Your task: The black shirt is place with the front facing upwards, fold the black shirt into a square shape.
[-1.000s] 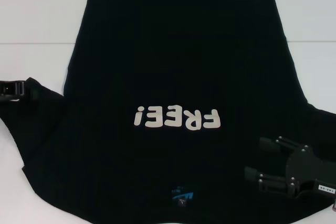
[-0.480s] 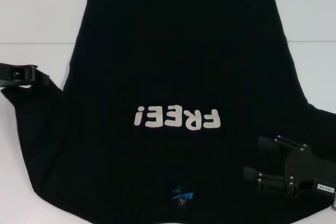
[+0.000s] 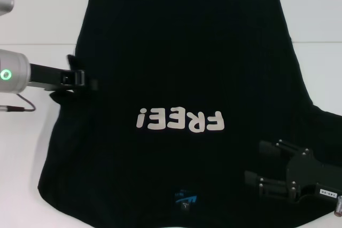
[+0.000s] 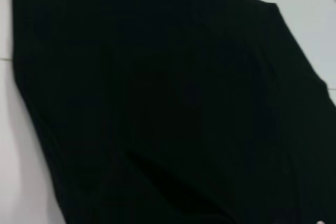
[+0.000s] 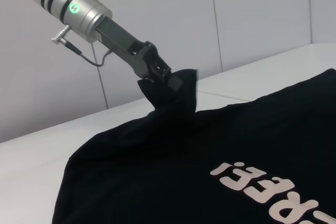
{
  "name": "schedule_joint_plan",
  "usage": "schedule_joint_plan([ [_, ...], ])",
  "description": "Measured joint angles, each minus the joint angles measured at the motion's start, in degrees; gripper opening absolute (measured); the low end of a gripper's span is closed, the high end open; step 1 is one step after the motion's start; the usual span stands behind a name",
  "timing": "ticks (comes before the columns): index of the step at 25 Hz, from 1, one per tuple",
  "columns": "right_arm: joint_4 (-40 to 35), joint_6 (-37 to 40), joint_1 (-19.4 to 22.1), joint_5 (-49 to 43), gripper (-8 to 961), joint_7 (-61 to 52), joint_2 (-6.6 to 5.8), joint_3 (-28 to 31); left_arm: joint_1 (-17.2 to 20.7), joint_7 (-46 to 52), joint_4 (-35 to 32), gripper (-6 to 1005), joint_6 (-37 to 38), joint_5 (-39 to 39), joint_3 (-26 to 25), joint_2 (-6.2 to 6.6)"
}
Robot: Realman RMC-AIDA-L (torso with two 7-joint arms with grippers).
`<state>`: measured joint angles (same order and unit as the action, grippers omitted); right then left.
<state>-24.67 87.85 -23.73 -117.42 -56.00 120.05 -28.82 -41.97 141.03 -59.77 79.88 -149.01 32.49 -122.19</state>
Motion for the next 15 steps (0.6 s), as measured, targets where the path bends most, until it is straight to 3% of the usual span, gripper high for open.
schedule_joint_plan([
  [3,0.2,-0.1,-0.1,0.0,909,0.1,-0.06,0.0,-0.1,0.5,1.0,10,-0.2,1.8,0.1,-0.52],
  [8,0.3,-0.3,-0.1,0.0,909,0.2,-0.09,0.0,-0.2,1.8,5.2,12,-1.6,4.5,0.3,-0.11],
  [12,0.3,-0.3,-0.1,0.0,908,0.2,-0.09,0.0,-0.3,2.0,10.5,16,-4.0,6.0,0.2,1.35],
  [15,0.3,-0.3,-0.1,0.0,908,0.2,-0.09,0.0,-0.4,2.0,14.7,20,-4.6,8.4,0.0,3.36],
])
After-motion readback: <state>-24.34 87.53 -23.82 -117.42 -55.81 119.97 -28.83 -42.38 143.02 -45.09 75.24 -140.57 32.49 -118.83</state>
